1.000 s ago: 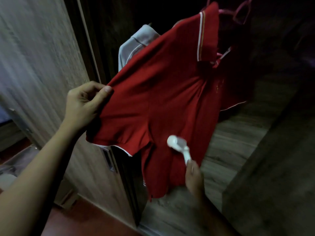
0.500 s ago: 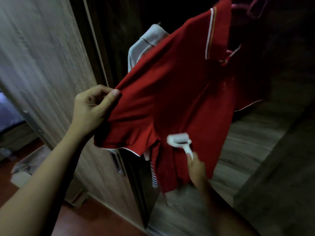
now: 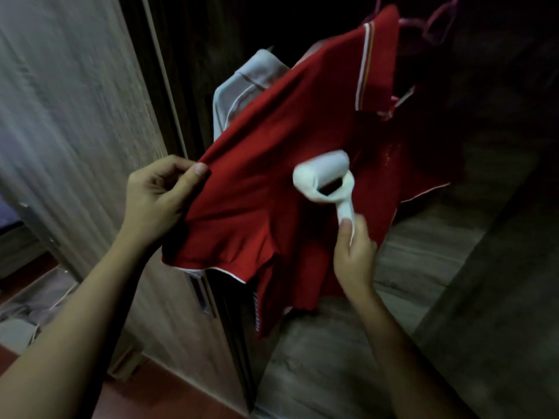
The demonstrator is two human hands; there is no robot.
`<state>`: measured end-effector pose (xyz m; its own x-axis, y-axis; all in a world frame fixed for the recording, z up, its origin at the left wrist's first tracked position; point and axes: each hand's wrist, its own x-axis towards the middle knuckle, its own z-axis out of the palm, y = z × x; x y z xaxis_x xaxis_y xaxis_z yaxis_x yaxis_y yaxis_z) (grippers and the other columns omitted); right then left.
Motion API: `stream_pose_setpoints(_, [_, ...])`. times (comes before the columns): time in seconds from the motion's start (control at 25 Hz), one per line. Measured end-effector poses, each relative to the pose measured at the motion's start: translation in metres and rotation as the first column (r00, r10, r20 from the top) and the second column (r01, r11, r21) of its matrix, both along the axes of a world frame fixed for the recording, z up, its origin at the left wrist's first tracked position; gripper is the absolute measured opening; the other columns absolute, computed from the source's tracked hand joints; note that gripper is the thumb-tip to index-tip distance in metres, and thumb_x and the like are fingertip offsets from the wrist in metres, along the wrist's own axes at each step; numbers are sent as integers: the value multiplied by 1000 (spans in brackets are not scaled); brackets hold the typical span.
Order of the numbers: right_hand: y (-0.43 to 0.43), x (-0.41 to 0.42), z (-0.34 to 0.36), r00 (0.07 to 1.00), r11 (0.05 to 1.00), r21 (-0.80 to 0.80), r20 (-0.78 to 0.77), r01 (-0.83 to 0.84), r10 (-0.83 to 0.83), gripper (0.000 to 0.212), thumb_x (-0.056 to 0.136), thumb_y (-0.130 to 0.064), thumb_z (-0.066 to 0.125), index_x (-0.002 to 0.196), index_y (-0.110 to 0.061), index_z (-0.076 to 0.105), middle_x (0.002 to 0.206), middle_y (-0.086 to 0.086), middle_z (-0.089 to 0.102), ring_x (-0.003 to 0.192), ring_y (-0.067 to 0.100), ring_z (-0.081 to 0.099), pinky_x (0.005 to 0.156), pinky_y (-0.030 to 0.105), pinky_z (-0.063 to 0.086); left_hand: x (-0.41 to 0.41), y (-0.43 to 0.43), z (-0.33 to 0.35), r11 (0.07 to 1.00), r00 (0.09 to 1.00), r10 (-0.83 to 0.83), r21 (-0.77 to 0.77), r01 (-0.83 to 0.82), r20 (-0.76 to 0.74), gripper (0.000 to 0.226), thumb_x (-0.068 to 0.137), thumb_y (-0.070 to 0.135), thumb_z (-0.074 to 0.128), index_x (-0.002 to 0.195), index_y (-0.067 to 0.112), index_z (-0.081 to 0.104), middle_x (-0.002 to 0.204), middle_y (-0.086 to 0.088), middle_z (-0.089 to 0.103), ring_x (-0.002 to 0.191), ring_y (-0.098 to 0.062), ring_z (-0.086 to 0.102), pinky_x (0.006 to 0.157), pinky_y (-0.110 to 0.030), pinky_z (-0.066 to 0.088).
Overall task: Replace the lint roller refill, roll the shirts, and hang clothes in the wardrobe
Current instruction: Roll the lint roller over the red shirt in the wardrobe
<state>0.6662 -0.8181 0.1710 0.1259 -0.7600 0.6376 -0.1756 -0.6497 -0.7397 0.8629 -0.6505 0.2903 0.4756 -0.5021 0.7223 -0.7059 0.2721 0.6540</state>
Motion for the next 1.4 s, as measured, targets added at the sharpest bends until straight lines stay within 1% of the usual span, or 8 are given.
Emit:
stream_pose_setpoints(0.12, [8,9,61,994,992,-126,108,25,-11,32,94,-28,35,89,-2,54,49,-13,36,44,-7,46,42,9,25,1,1,0,1000,1000,-2,-7,2,3,25,87,19,63,69,36,66,57,23,61,53,6,49,53,-11,38])
stream_pose_setpoints(0.32, [49,25,0,999,1000,-12,-51,-18,18,38,90,-38,35,90,-5,54,55,14,57,61,23,53,46,22,18,4,2,-1,999,998,-46,-16,45,-33,25,86,23,64,68,40,67,53,18,57,51,3,44,50,-15,35])
stream_pose_setpoints(0.48, [87,18,-54,967,988,147,-240,-53,87,39,86,-54,27,88,-22,49,47,-9,44,46,13,49,45,24,24,3,2,0,999,998,-45,-2,45,-48,18,84,30,64,69,39,67,53,16,57,52,2,43,50,-17,34])
stream_pose_setpoints(0.64, [86,-10,-30,988,981,128,-72,147,-139,42,88,-50,28,84,-15,52,50,-10,41,55,9,49,47,30,29,-12,1,-13,999,999,33,-5,-33,17,11,85,36,61,75,33,64,60,11,62,55,3,47,54,-20,39])
stream_pose_setpoints(0.72, [82,-36,-13,973,964,137,-13,230,-230,35,92,-45,30,84,-18,51,54,-9,42,55,4,50,48,18,34,-37,-5,-32,999,995,40,-1,-40,96,14,86,34,60,80,23,65,58,5,57,54,4,48,55,-16,38])
stream_pose_setpoints(0.96, [101,-113,-8,912,901,146,-61,410,-405,28,93,-35,35,80,-15,50,51,-7,42,52,2,49,46,13,32,-98,-41,-90,999,991,0,41,-5,137,20,88,22,59,95,3,56,76,-15,59,69,-8,46,66,-15,34])
stream_pose_setpoints(1.12, [126,-179,-26,856,841,160,-100,517,-507,31,92,-46,31,78,-22,46,50,-6,41,49,6,48,45,17,32,-165,-49,-99,988,976,-143,-37,151,167,33,89,16,52,115,-4,50,109,-23,56,103,-23,50,93,-29,39])
stream_pose_setpoints(1.4, [233,-348,-56,711,670,239,-203,703,-674,37,91,-50,28,83,-19,47,54,-6,45,47,8,48,45,18,33,-364,-16,-135,810,776,-580,272,519,248,46,91,21,44,131,-3,47,136,-19,50,128,-23,42,109,-19,23])
